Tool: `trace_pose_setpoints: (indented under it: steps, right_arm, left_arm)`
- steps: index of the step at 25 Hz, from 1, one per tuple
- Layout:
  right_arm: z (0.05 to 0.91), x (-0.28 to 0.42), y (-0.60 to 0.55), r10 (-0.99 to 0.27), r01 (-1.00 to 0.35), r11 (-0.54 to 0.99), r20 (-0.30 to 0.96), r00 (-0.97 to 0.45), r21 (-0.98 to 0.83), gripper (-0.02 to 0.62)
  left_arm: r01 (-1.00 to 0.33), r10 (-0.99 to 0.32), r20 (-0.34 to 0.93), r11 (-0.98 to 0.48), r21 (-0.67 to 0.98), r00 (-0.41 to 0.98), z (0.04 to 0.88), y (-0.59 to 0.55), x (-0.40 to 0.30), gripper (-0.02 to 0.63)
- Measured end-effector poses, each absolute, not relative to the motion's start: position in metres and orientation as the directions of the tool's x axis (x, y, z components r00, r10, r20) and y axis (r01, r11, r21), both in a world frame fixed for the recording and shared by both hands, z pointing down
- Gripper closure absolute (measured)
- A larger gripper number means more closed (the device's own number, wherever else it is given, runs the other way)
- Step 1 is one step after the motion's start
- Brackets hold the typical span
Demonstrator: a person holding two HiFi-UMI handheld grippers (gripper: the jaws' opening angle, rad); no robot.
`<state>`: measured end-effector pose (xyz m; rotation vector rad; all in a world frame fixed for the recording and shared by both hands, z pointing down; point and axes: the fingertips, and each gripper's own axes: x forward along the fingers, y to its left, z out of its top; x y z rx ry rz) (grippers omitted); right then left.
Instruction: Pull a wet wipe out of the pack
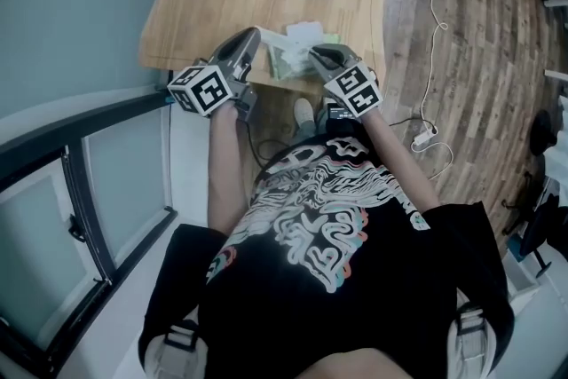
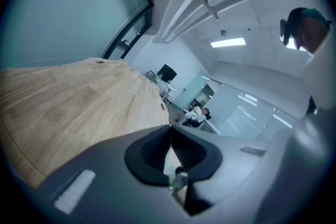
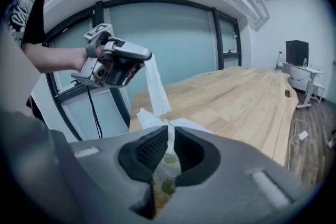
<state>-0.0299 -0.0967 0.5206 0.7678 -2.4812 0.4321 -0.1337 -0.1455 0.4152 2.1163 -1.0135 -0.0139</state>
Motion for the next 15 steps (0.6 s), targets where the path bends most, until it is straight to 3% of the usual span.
trace_pose_setpoints:
  steps: [8, 15]
  right_arm:
    - [0.507, -0.027, -0.093, -0.449, -0.595, 0.785, 0.502, -0.739, -0.174, 0.594]
    - [0.507, -0.022, -0.094, -0.472, -0.614, 0.772, 0.499, -0.727, -0.164, 0.594]
  left_arm:
    - [-0.75, -0.67, 0.418, -0.329, 0.573, 0.613, 0.436, -0.142, -0.178, 0.607]
    - [-0.79, -0.551, 0.582, -0.281, 0.545, 0.598, 0.488, -0.121, -0.197, 0.607]
